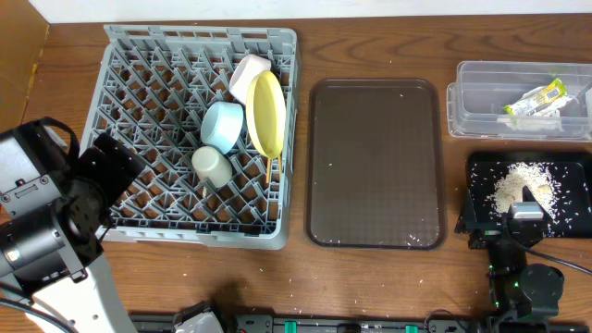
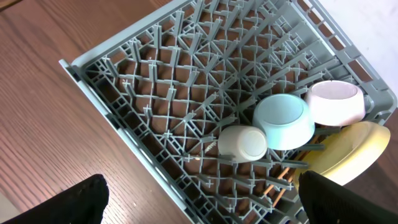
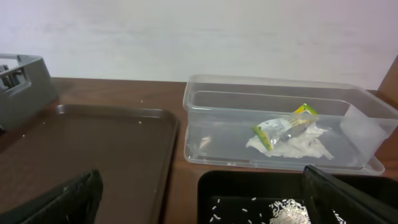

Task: Sort waste into correct bins and load items into the dishwasher

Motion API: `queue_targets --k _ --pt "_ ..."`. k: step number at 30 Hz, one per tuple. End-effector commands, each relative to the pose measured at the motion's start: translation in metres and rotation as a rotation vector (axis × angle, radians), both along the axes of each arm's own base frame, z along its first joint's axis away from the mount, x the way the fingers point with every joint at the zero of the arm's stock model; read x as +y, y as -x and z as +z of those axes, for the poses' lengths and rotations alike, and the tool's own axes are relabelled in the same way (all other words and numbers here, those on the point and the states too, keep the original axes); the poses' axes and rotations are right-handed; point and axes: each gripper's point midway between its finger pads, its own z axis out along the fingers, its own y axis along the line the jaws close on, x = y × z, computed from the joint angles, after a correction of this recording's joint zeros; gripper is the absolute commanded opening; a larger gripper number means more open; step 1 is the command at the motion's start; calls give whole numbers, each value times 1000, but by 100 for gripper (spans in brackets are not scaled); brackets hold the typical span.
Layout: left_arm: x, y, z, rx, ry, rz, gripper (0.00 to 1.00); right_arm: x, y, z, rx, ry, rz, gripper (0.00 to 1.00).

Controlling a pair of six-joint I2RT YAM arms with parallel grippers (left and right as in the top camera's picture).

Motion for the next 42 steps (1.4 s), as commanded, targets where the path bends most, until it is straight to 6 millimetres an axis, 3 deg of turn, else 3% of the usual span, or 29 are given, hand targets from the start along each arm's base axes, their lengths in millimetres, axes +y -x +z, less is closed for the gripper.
queue_targets --k 1,18,21,25,30,36,42 --pt "2 1 2 -1 -12 6 99 -4 0 0 -1 -13 -20 99" --pt "6 -4 -5 30 -1 6 99 -4 0 0 -1 -13 -20 99" --pt "15 3 -4 52 -55 43 99 -4 0 0 0 -13 -20 99" --pt "11 9 2 31 -69 37 98 -4 0 0 -1 -13 -20 99" --pt "-13 -3 0 -13 -88 -72 98 -4 0 0 0 -13 -20 99" --pt "-63 -26 -30 -73 -125 -320 99 -4 0 0 -1 -13 -20 99" --pt "-107 -43 -47 -268 -173 -549 99 -4 0 0 -1 -13 -20 99"
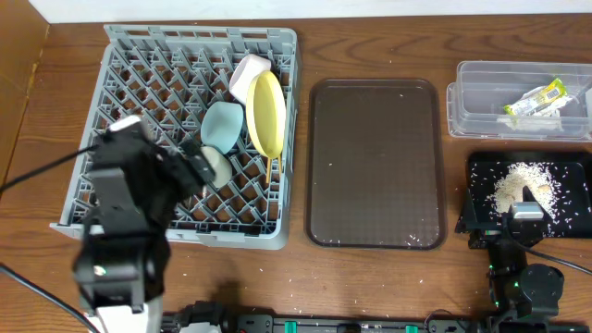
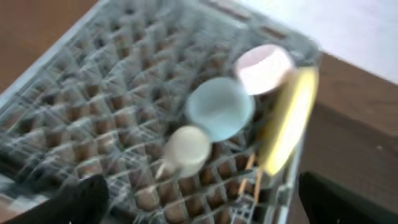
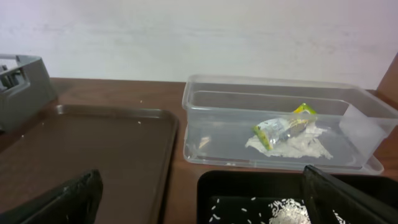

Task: Sort waste into correct bins and load items into the dishwasher

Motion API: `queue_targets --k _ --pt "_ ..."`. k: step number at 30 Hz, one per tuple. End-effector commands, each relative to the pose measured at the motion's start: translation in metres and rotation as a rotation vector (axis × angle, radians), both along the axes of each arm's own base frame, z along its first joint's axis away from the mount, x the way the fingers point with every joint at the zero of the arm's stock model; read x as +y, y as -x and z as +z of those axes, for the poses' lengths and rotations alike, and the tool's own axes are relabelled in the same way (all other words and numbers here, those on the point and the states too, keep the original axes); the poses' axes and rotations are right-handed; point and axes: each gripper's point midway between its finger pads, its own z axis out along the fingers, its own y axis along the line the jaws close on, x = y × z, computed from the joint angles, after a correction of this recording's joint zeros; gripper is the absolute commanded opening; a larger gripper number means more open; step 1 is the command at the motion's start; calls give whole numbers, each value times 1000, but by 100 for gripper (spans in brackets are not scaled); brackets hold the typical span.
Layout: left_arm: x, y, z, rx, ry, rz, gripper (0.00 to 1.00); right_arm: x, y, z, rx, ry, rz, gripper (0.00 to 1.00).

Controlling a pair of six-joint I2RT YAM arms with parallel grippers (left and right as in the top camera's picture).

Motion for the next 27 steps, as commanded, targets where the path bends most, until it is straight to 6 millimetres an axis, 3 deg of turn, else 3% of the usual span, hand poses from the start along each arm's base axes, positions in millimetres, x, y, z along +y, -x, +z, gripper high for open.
queue_targets --k 1,6,14,22,27 --pt "-25 2 -9 -85 -33 -156 99 -4 0 0 0 -13 -19 99" --pt "-37 1 -30 -201 -51 -215 98 -4 0 0 0 -13 -19 99" --pt "-36 27 -93 -188 -49 -215 98 -4 0 0 0 -13 -19 99" --pt "-36 43 -118 -277 -67 -218 98 -4 0 0 0 -12 -19 99" --pt "-37 41 -119 -385 -73 -223 99 -4 0 -1 0 -13 -19 99"
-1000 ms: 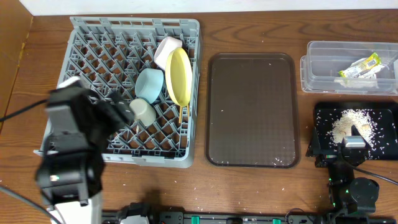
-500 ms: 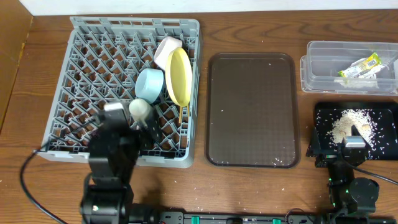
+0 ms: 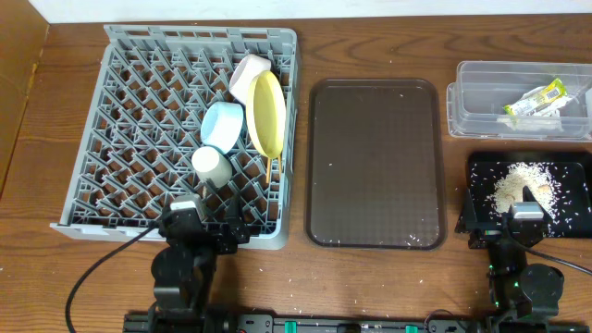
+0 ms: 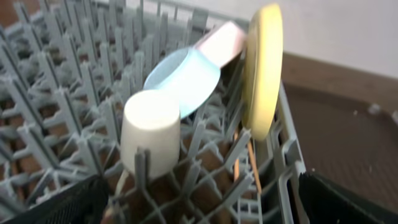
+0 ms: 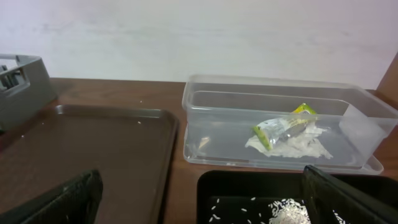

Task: Sort waste into correct bins and load items into the dishwasher

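Note:
A grey dish rack [image 3: 139, 102] holds a yellow plate [image 3: 266, 113] on edge, a blue bowl [image 3: 222, 125], a cream cup [image 3: 212, 165] and a pale pink bowl [image 3: 248, 74]. My left gripper [image 3: 199, 227] sits low at the rack's front edge, open and empty. In its view the cup [image 4: 151, 134] stands closest, with the blue bowl [image 4: 183, 74] and plate [image 4: 261, 68] behind. My right gripper [image 3: 525, 217] rests open at the near side of the black bin [image 3: 573, 217], which holds rice [image 3: 525, 188]. A clear bin [image 5: 205, 134] holds a green wrapper [image 5: 283, 127].
A brown tray [image 3: 375, 162] with a few rice grains lies between the rack and the bins. Thin orange sticks [image 3: 270, 168] stand in the rack under the plate. Rice grains are scattered on the wooden table [image 3: 305, 277]. A cardboard wall [image 3: 18, 55] stands at the far left.
My left arm was raised over the rack's front left part; now it is low at the rack's front edge, facing the dishes from the side. The right arm has not moved.
My left arm first stood high at the left of the rack, looking down into it. Then it was over the rack's front left part. Now it sits low in front of the rack, open throughout. Dishes, bins and right arm stayed as they were.

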Motion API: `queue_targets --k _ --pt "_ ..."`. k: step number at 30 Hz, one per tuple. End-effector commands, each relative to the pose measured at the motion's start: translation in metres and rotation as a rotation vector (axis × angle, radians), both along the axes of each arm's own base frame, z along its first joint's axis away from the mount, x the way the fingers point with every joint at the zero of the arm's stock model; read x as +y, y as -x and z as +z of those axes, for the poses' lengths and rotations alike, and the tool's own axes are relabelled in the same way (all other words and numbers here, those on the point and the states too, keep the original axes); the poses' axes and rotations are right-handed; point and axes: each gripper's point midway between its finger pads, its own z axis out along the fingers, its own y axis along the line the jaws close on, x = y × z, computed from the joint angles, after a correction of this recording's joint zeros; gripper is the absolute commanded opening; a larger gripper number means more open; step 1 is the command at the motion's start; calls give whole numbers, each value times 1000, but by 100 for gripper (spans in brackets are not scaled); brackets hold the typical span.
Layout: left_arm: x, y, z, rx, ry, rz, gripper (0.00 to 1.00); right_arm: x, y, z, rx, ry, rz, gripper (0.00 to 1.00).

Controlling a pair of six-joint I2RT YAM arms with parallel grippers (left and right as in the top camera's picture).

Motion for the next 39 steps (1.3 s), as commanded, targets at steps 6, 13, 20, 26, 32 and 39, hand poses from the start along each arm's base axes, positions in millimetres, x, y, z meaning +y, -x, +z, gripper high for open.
queue_targets --k 6,13,20,26,32,39 --pt "-6 -8 11 -187 -14 -37 99 -4 0 0 -1 -12 -19 99" --pt "-8 -19 19 -317 -11 -48 99 -4 0 0 0 -12 -19 99" --pt "-12 -22 21 -375 -9 -63 99 -4 0 0 -1 -12 -19 99" --pt "-12 -20 -24 -191 -18 -59 99 -4 0 0 -1 -12 -19 99" --pt "-8 -20 -27 -181 -25 -34 99 -4 0 0 0 -12 -19 99" --pt "-8 -20 -27 -182 -36 -37 99 -4 0 0 -1 -12 -19 99"
